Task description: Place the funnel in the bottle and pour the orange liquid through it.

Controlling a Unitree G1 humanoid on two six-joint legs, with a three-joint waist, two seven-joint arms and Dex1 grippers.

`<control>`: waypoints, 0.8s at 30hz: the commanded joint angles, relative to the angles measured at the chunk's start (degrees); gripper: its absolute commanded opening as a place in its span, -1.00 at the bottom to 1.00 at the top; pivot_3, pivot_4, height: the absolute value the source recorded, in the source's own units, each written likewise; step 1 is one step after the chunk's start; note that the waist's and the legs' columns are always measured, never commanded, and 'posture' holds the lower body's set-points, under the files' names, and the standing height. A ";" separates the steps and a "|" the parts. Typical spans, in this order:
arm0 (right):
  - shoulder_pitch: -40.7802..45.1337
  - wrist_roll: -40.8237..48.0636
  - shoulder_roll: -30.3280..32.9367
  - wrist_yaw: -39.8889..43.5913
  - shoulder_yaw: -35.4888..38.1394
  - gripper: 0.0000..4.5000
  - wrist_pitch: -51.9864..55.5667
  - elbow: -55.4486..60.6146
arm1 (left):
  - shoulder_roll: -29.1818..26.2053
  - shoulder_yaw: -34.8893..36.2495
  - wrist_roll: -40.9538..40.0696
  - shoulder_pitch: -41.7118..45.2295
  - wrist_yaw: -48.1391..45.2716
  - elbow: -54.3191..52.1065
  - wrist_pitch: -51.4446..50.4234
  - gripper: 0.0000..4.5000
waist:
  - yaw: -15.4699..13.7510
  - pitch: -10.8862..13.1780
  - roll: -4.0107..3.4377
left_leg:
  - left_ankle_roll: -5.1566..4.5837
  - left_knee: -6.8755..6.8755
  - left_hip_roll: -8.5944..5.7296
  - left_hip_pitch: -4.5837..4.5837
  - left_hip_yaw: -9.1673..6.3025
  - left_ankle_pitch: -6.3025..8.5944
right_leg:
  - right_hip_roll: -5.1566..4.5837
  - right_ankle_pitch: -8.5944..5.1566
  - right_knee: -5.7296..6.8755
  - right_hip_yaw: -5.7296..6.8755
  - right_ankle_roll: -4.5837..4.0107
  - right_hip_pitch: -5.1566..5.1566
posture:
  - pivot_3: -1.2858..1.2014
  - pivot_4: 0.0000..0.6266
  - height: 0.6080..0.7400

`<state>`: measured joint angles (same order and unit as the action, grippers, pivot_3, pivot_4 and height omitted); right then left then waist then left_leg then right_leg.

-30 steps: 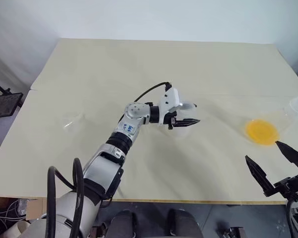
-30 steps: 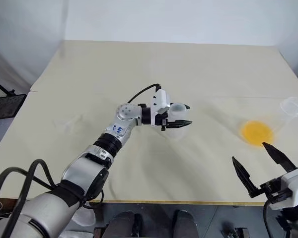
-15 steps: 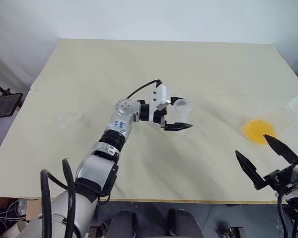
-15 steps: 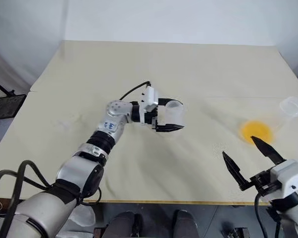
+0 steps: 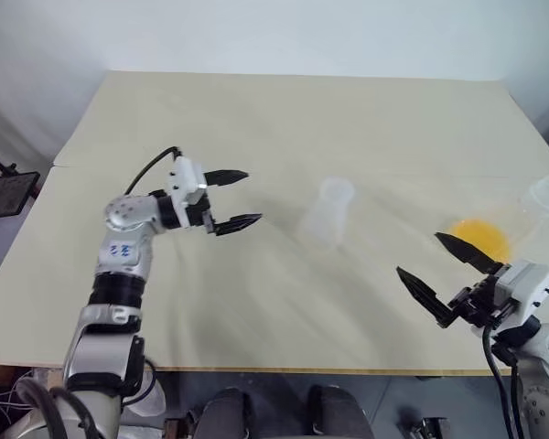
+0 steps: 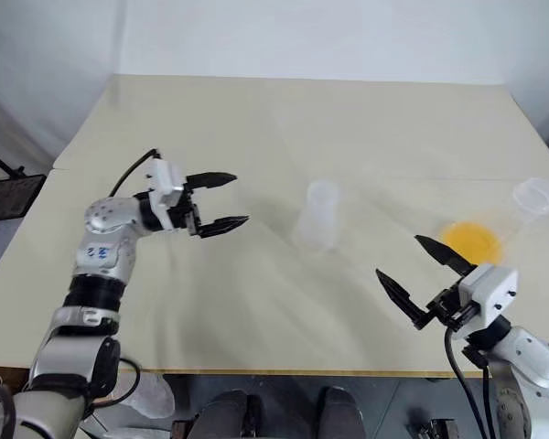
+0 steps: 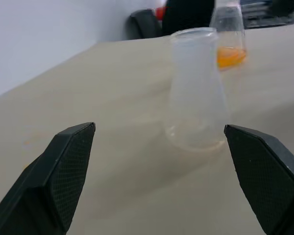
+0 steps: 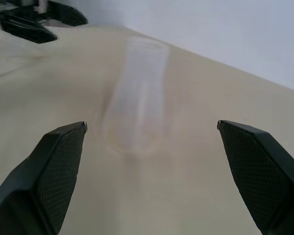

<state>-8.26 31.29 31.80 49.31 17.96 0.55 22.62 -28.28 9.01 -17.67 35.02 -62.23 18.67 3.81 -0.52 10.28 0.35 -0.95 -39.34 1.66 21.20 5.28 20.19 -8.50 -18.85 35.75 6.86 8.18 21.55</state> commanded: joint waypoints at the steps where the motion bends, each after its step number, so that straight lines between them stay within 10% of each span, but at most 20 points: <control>1: 4.77 1.90 1.58 3.35 -4.09 1.00 2.05 0.11 | -2.52 9.96 -2.76 -11.43 8.99 -12.67 -1.46 0.99 | 0.76 0.00 0.00 | 0.01 0.02 0.07 -0.02 -0.06 0.01 | -0.02 0.00 0.05 0.01 0.00 -0.01 | 0.03 -0.52 1.00; 13: 17.89 0.42 4.70 16.04 -13.67 1.00 2.34 -7.80 | 7.71 30.78 -5.81 -52.16 26.53 -28.03 3.61 0.99 | 0.08 -0.04 0.19 | -0.10 -0.04 0.14 -0.03 -0.13 0.09 | -0.19 0.00 -0.06 0.03 0.00 -0.15 | 0.03 -0.52 1.00; 24: 22.56 0.16 3.91 19.44 -14.75 1.00 2.11 -13.04 | 10.22 22.17 -3.70 -50.92 35.55 -35.14 -2.27 0.99 | -0.80 -0.06 0.20 | -0.12 -0.07 0.15 -0.04 -0.01 0.12 | -0.17 0.00 -0.10 -0.03 -0.01 -0.15 | 0.03 -0.52 1.00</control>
<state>13.78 31.39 35.81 68.32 2.70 3.67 9.08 -16.81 32.32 -22.62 -17.70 -28.94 -14.19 2.65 -1.33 10.22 0.55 -1.07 -39.42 1.80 21.17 5.27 20.31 -8.66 -18.85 35.65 6.84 8.17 21.40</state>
